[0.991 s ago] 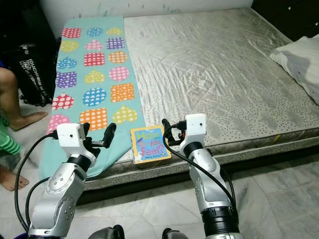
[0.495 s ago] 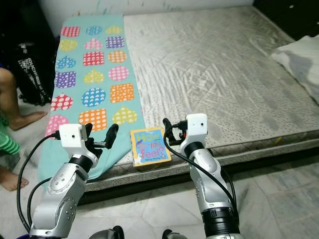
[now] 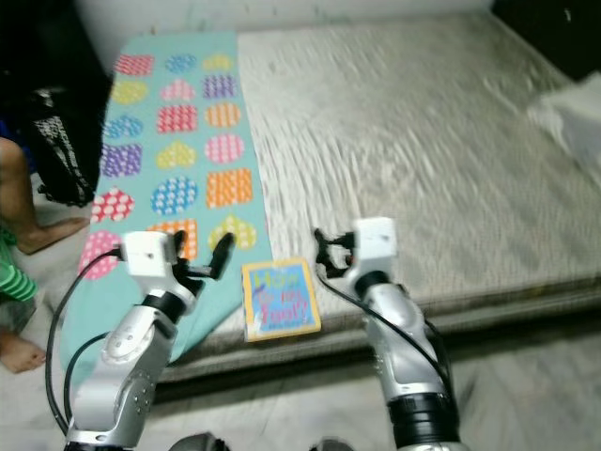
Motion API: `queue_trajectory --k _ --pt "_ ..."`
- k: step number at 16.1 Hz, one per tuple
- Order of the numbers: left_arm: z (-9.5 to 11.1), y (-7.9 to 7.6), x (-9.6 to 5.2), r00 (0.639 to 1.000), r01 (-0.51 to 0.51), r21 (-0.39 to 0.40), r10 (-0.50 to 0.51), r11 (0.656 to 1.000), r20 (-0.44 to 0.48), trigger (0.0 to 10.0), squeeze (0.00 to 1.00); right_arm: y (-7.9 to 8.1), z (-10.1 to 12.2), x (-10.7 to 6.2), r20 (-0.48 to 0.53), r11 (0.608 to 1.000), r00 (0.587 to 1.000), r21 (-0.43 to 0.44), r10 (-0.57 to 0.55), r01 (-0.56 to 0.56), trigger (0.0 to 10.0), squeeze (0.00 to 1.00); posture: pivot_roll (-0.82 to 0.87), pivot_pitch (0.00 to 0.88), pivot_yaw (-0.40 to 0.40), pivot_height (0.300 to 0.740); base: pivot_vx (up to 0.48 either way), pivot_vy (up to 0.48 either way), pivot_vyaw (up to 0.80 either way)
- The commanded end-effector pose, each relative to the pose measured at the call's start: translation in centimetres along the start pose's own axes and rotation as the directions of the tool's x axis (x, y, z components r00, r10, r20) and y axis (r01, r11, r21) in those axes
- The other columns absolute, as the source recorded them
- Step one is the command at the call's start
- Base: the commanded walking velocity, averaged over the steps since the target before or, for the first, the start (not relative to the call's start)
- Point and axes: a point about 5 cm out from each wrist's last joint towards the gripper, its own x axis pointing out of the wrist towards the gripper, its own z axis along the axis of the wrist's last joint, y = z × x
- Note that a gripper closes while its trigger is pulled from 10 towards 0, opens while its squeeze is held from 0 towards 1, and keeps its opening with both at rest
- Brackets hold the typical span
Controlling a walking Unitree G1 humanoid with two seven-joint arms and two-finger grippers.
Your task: Clean up the room
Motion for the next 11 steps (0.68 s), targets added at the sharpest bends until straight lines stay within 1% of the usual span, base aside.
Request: queue_trajectory --k 1,2,3,4,5,7,11 --pt "-0.38 1.16 -0.45 0.999 -0.048 0.031 0.049 0.998 -0.022 10.0 0.00 0.95 -0.14 0.17 -0.001 1.000 1.000 0.009 0.025 -0.025 10.0 0.00 0.02 0.160 0.005 0.740 0.000 0.000 0.00" --pt "-0.43 1.37 -0.41 0.997 -0.079 0.049 0.080 0.996 -0.022 10.0 0.00 0.85 -0.17 0.17 -0.003 1.000 1.000 0.007 0.023 -0.023 10.0 0.00 0.02 0.160 0.005 0.740 0.000 0.000 0.00" --pt "-0.49 1.42 -0.39 0.997 -0.077 0.048 0.078 0.996 -0.027 10.0 0.00 0.82 -0.19 0.17 -0.003 1.000 1.000 0.007 0.022 -0.022 10.0 0.00 0.02 0.160 0.007 0.740 0.000 0.000 0.00" --pt "-0.46 1.30 -0.39 0.998 -0.051 0.022 0.052 0.998 -0.028 10.0 0.00 0.80 -0.20 0.19 -0.004 1.000 1.000 0.006 0.021 -0.020 10.0 0.00 0.02 0.161 0.006 0.740 0.000 0.000 0.00" --pt "-0.42 1.34 -0.37 0.998 -0.055 0.029 0.056 0.998 -0.029 10.0 0.00 0.81 -0.18 0.20 -0.003 1.000 1.000 0.006 0.022 -0.022 10.0 0.00 0.02 0.162 0.006 0.740 0.000 0.000 0.00" --pt "-0.29 1.21 -0.41 0.999 -0.041 0.008 0.041 0.999 -0.019 10.0 0.00 0.81 -0.22 0.19 -0.003 1.000 1.000 0.001 0.023 -0.023 10.0 0.00 0.02 0.163 0.005 0.740 0.000 0.000 0.00" --pt "-0.19 1.04 -0.43 1.000 -0.030 0.000 0.030 1.000 -0.007 10.0 0.00 0.81 -0.23 0.29 -0.004 1.000 1.000 0.004 0.021 -0.021 10.0 0.00 0.02 0.167 0.006 0.740 0.395 0.000 0.00"
